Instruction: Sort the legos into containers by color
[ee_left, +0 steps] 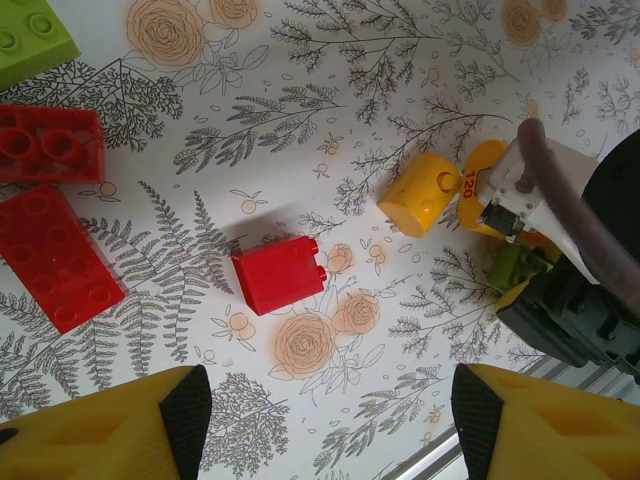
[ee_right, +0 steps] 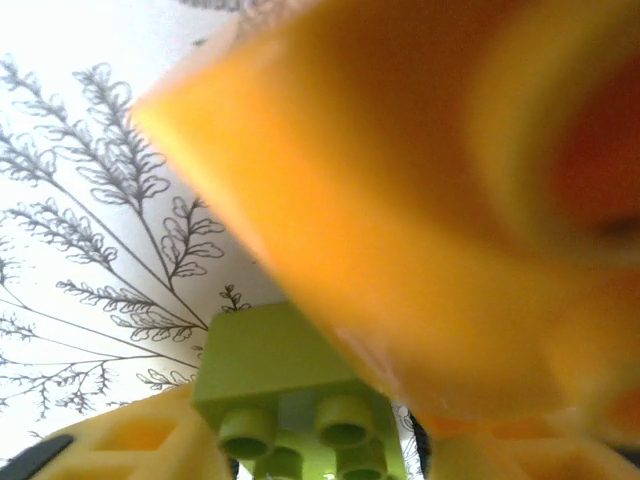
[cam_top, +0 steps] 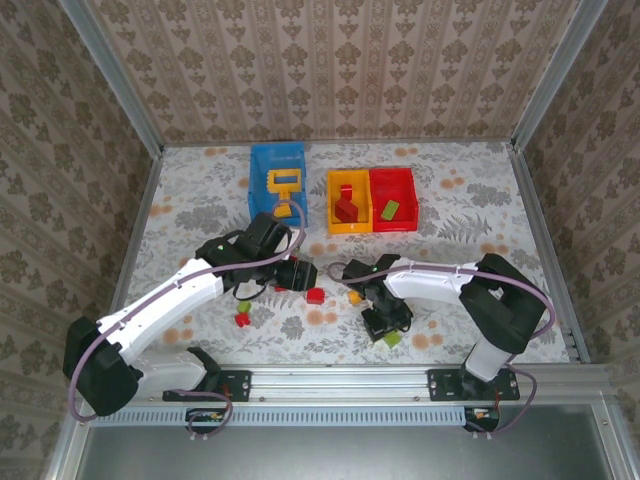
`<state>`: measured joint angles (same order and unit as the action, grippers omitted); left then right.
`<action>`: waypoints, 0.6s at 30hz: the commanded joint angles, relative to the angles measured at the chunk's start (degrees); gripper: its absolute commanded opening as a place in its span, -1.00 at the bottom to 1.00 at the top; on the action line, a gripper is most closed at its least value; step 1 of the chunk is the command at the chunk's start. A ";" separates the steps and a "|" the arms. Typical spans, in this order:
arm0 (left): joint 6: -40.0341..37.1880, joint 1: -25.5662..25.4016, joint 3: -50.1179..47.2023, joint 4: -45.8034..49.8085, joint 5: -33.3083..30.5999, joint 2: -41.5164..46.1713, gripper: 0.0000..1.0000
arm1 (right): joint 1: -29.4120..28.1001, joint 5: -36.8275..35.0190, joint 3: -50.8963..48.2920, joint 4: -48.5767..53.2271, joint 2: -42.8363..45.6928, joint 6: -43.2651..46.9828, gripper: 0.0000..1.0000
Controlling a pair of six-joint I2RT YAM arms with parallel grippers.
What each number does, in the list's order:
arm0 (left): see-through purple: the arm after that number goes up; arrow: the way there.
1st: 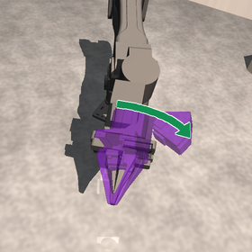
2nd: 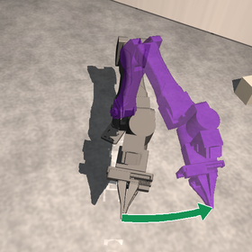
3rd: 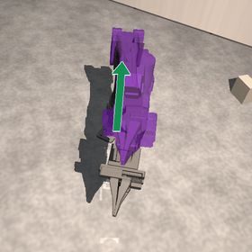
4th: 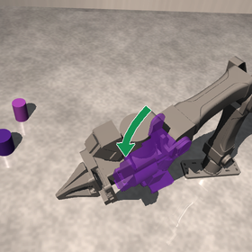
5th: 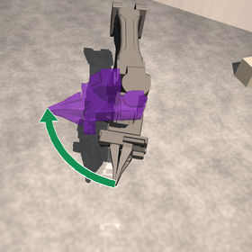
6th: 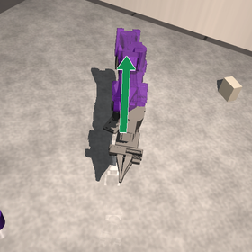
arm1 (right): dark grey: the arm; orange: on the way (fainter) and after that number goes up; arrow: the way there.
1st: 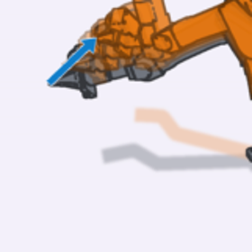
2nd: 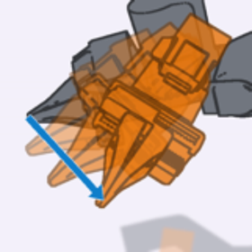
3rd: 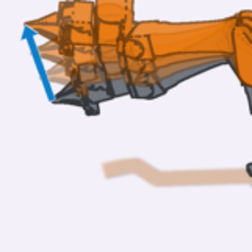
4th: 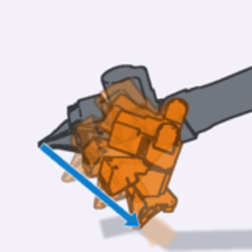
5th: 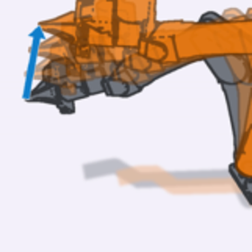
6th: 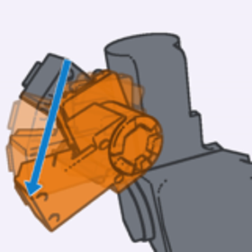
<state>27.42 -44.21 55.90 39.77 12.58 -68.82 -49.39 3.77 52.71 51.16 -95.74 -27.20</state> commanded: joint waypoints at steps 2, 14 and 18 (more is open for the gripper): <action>1.40 -0.31 -0.26 -0.79 -1.09 1.26 0.34 | -0.80 0.03 -0.33 -1.70 -1.10 0.29 -0.29; 3.61 -0.14 6.45 -1.88 -4.75 0.85 0.34 | 7.59 1.10 16.34 8.12 10.17 0.37 -0.47; 4.46 0.84 10.84 -3.19 -6.06 -0.62 0.34 | 16.97 1.05 24.80 6.23 8.83 0.87 -0.50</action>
<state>30.33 -44.05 62.92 38.83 8.67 -68.93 -37.76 4.93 72.64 55.92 -86.50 -26.94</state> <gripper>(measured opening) 0.669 0.345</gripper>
